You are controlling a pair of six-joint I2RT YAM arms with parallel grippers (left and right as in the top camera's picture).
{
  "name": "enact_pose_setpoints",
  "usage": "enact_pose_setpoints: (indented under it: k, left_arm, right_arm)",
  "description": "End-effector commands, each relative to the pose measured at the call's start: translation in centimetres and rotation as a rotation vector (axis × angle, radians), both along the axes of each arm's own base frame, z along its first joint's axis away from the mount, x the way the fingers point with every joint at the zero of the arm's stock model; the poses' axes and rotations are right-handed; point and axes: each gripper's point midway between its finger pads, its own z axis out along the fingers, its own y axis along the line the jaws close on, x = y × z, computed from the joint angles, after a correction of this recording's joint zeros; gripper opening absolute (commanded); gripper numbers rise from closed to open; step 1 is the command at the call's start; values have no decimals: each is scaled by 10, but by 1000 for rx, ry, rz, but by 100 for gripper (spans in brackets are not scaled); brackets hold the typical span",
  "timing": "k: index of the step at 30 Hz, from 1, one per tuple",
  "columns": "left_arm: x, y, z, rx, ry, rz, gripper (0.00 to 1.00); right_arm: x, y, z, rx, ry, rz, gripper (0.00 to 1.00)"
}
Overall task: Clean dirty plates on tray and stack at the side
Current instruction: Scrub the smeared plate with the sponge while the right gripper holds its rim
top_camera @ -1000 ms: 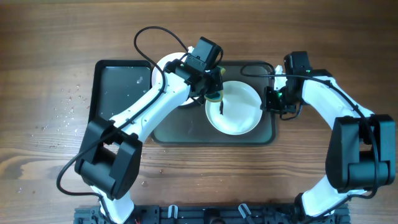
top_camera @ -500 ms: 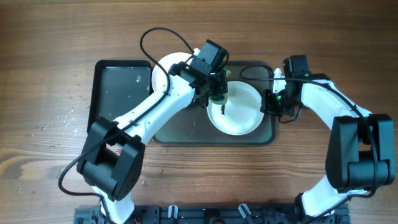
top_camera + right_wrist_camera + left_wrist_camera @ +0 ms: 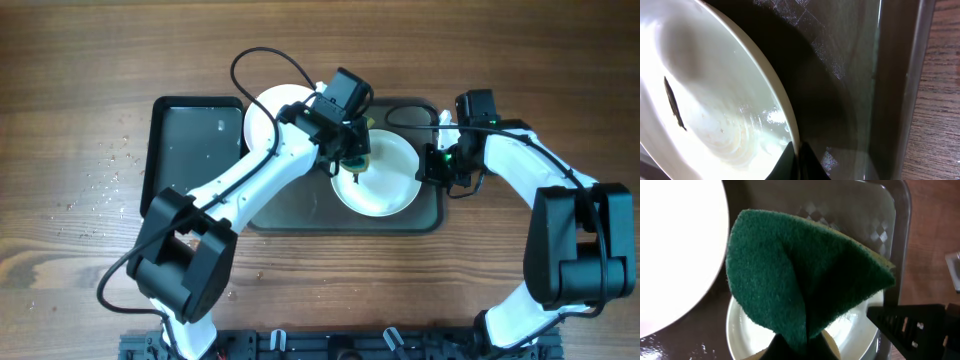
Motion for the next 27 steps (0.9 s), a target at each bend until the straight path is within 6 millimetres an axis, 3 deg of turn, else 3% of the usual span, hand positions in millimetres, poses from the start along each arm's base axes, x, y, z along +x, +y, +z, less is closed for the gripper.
enact_pose_setpoints:
  k: [1,27]
  left_arm:
    - [0,-3,-10,22,7,9,4]
    - [-6,-2,-92,122,124,1,4]
  right_arm:
    - [1,6,8,32,-18,1,4]
    - [1,6,8,32,-18,1,4]
